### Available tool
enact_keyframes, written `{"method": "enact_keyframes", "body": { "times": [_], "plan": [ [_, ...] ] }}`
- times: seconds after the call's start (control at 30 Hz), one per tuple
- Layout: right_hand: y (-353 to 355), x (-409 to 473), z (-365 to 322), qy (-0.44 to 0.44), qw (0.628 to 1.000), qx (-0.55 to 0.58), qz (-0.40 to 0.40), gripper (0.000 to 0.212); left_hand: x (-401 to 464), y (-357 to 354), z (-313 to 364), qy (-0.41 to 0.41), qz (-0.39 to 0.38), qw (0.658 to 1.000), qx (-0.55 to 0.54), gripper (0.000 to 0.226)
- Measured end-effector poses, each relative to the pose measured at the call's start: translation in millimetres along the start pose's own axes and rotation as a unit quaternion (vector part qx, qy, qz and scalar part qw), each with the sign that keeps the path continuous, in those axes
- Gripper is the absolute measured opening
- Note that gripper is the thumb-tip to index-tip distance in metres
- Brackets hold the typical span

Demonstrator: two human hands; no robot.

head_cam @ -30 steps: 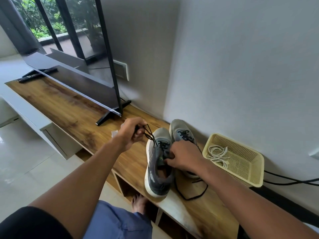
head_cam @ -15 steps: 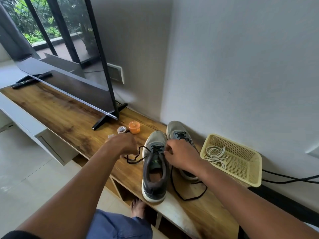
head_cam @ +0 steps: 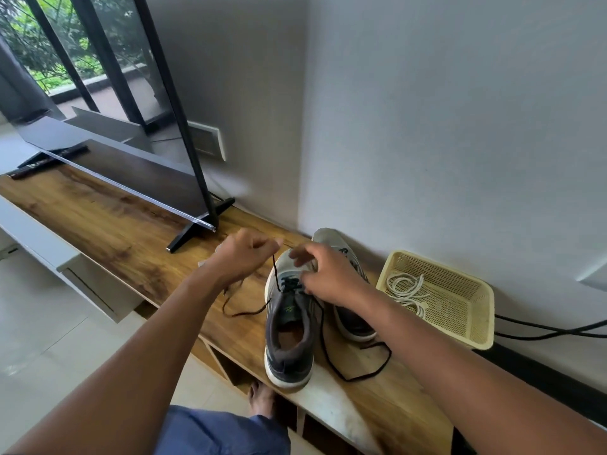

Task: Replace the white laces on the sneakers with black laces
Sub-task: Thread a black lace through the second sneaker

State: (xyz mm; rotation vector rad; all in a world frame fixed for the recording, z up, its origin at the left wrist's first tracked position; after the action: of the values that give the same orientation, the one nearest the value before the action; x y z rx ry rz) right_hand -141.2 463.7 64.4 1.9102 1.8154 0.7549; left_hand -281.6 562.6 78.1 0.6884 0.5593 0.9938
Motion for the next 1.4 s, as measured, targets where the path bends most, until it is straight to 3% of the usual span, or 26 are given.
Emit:
{"method": "enact_keyframes", "body": {
  "times": [0.1,0.2,0.3,0.5,0.67,0.83,0.93,1.0,1.07,1.2,1.3,1.4],
  "plan": [
    [-6.0,3.2,-17.8,-0.017,0.983,0.181,-0.005,0.044,-9.2,20.9,42.1,-0.082,0.062,0.989,-0.109,0.062],
    [3.2,5.0,-40.5,-0.001,0.97,0.244,-0.008,0.025,-15.2,36.9,62.1,-0.108,0.106,0.967,-0.205,0.064],
    [30.6,5.3,-58.2,0.019,0.968,0.247,0.033,0.006,-11.4,47.5,50.7,-0.061,0.158,0.954,-0.247,0.067],
    [82.2,-1.3,-76.6,0.045,0.957,0.272,0.09,0.024,-2.5,41.9,-18.2,0.092,0.152,0.938,-0.298,0.054],
    [89.4,-2.3,-72.6,0.04,0.955,0.273,0.105,0.022,-1.6,47.2,-51.1,0.167,0.169,0.904,-0.356,0.043],
    [91.4,-1.6,-64.6,0.036,0.958,0.263,0.108,0.023,-0.8,42.7,-61.8,0.229,0.15,0.861,-0.429,0.04],
    [91.3,-3.0,-60.5,0.035,0.961,0.255,0.097,0.021,-3.3,40.9,-58.5,0.223,0.135,0.841,-0.474,0.038],
    [88.3,-3.6,-56.6,0.03,0.966,0.245,0.08,0.019,-7.1,47.7,-58.8,0.209,0.147,0.805,-0.535,0.032],
    [82.0,-3.8,-51.4,0.019,0.97,0.236,0.051,0.02,-10.3,57.7,-59.8,0.19,0.152,0.747,-0.619,0.026],
    [60.8,-8.4,-38.3,-0.013,0.97,0.241,-0.027,0.02,-5.1,71.8,-48.6,0.121,0.107,0.644,-0.748,0.018],
    [43.6,-12.5,-31.1,-0.033,0.971,0.223,-0.077,0.019,-3.0,75.6,-33.6,0.068,0.075,0.604,-0.79,0.015],
    [30.2,-14.4,-28.8,-0.047,0.971,0.214,-0.099,0.022,-4.4,77.6,-21.8,0.046,0.059,0.603,-0.794,0.016]
  ]
}}
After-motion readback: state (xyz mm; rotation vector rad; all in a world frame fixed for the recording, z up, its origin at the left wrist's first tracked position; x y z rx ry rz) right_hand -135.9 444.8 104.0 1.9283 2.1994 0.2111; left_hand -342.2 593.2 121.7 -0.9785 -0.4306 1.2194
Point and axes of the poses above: each hand's wrist, its own x-axis towards the middle knuckle, its own y-axis out of the back of the hand, z = x × y, the point moved 9 cm from there along x, towards the middle knuckle, and after that the axes turned 11 degrees about y, right-handed, at the moved point
